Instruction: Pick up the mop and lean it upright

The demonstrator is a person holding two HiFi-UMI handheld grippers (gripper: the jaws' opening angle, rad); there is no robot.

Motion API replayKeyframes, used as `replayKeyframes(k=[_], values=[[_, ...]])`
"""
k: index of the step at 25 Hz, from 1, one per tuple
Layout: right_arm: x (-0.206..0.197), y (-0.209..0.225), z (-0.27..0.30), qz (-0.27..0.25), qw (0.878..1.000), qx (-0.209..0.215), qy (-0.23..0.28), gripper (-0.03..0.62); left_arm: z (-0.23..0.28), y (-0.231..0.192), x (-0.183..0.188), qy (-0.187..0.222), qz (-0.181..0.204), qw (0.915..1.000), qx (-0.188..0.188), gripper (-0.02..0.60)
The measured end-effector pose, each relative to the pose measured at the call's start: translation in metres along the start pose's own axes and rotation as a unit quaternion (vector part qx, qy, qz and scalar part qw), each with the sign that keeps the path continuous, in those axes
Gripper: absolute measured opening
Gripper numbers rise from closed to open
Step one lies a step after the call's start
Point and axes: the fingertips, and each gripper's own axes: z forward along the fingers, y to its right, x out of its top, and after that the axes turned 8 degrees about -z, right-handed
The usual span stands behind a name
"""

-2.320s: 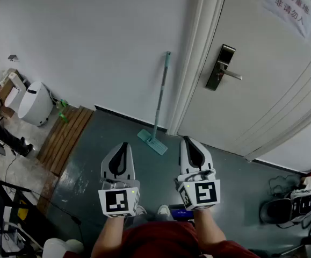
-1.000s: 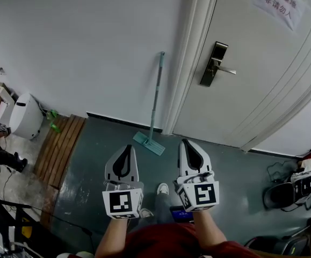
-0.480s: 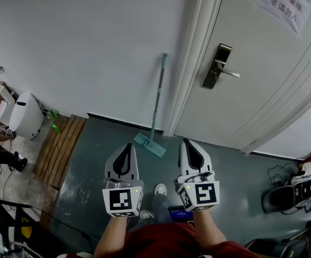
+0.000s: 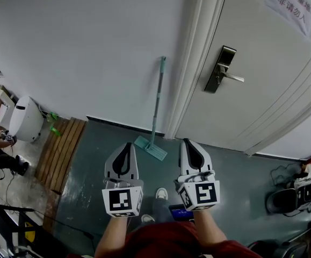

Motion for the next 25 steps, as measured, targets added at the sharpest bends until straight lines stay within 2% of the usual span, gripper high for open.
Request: replayKeyframes(k=[16, 25], values=[[-0.017, 0.086, 0.091, 0.021, 1.0, -0.003, -0.004, 0.017, 0.129, 0.017, 0.0, -0.011, 0.01, 0.9999, -0.003, 0.013], [-0.029, 0.128, 0.126, 0.034, 0.999, 0.005, -0.004, 0.017, 0.183, 0.032, -0.003, -0.013, 0.021, 0.9997, 0.006, 0.014]])
